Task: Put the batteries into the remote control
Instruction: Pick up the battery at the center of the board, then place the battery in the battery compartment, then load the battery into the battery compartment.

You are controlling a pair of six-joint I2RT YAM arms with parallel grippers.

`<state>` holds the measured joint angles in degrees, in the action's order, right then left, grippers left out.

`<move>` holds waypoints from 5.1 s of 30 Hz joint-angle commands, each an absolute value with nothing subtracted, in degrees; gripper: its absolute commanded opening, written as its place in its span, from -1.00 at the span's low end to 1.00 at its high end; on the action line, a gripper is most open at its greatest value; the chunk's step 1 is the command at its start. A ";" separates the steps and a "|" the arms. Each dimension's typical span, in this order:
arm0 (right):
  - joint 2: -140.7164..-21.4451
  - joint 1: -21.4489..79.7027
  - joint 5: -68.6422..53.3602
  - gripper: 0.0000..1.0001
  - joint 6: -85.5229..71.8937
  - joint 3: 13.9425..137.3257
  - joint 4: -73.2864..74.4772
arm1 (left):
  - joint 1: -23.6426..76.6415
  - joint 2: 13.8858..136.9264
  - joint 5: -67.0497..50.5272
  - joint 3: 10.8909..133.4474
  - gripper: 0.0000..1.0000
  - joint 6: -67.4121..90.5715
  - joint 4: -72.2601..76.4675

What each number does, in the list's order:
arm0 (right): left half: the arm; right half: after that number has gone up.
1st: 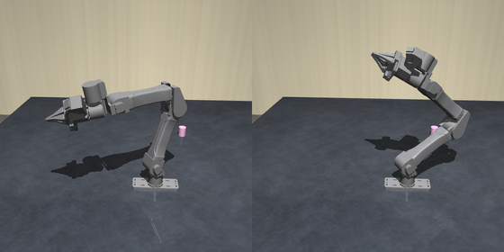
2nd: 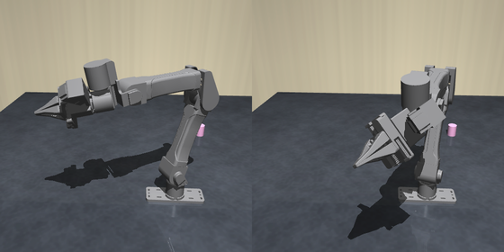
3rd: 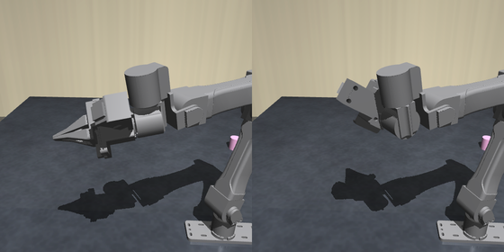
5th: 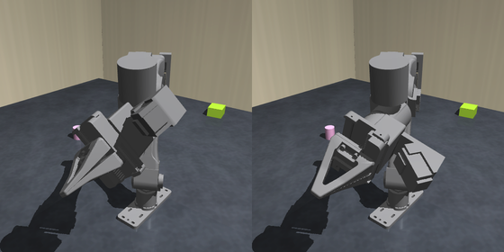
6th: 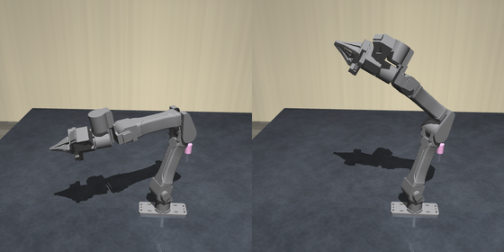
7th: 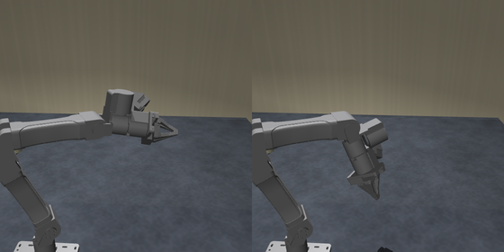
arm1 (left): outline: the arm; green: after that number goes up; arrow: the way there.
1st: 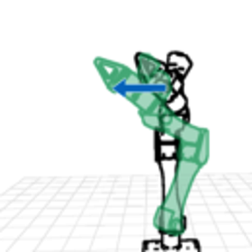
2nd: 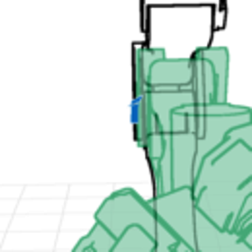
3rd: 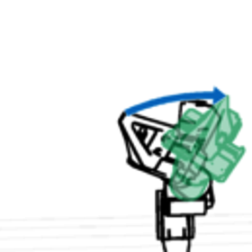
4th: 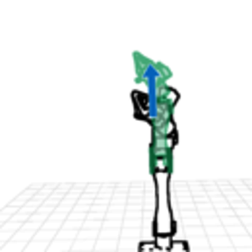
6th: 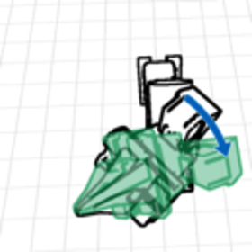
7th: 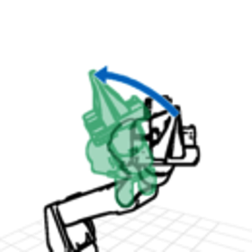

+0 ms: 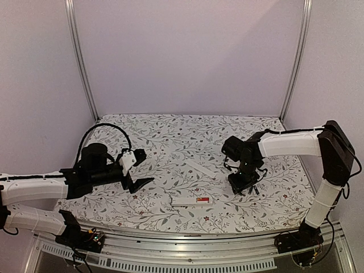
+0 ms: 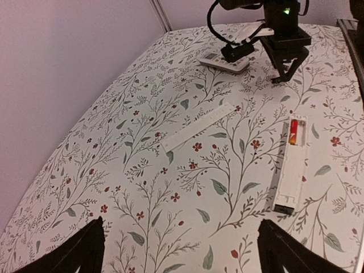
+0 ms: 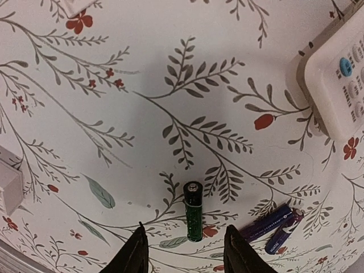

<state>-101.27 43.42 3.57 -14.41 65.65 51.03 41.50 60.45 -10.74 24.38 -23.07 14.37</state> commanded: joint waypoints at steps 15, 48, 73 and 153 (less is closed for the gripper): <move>-104.82 40.78 0.75 -0.39 -12.88 63.39 46.13 | 40.79 61.18 -11.45 23.99 0.88 -22.74 15.72; -98.26 51.92 -21.30 -1.00 9.81 67.78 28.54 | 56.13 77.01 -6.80 26.30 0.75 -33.12 9.84; -105.69 56.34 -15.46 -1.00 23.69 66.89 29.00 | 56.01 75.96 -6.16 25.75 0.75 -32.59 10.67; -87.99 49.57 -14.79 -0.44 -35.24 58.39 34.80 | 58.50 95.54 -9.00 38.32 0.39 -24.82 11.45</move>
<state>-87.46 46.81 -15.46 -31.88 57.69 33.43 57.71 94.02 -8.56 37.06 -27.44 10.87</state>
